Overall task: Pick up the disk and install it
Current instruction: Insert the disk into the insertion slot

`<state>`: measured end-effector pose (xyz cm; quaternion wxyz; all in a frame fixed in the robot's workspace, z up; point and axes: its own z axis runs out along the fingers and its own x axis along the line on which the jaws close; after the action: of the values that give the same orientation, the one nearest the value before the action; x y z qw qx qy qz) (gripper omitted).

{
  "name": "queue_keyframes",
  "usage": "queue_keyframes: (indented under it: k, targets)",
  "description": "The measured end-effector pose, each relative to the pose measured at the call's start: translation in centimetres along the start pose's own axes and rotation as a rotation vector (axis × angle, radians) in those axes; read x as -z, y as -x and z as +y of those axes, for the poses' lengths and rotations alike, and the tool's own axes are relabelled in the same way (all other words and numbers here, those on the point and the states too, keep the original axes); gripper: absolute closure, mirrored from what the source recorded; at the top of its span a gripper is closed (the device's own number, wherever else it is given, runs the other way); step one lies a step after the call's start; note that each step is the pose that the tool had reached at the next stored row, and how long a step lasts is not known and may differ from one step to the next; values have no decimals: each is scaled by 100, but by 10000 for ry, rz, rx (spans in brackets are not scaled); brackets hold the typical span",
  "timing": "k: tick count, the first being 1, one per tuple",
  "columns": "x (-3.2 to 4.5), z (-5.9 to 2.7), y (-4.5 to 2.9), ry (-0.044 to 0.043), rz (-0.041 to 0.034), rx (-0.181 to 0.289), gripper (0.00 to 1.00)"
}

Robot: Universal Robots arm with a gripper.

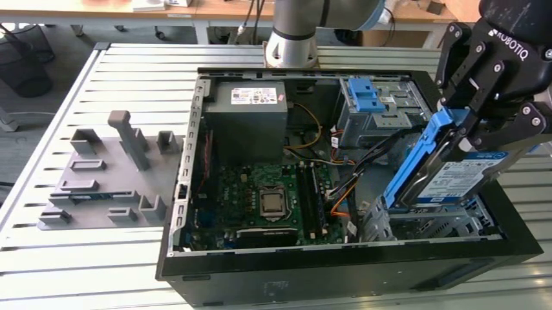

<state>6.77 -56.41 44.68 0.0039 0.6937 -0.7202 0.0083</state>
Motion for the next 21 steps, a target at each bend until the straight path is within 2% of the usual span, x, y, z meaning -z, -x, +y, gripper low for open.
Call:
queue_keyframes:
  k: [10, 21]
  targets:
    - [-49, -46, 18, -1, -4, 2, 64]
    - [-139, -48, 21, 0, -3, 1, 64]
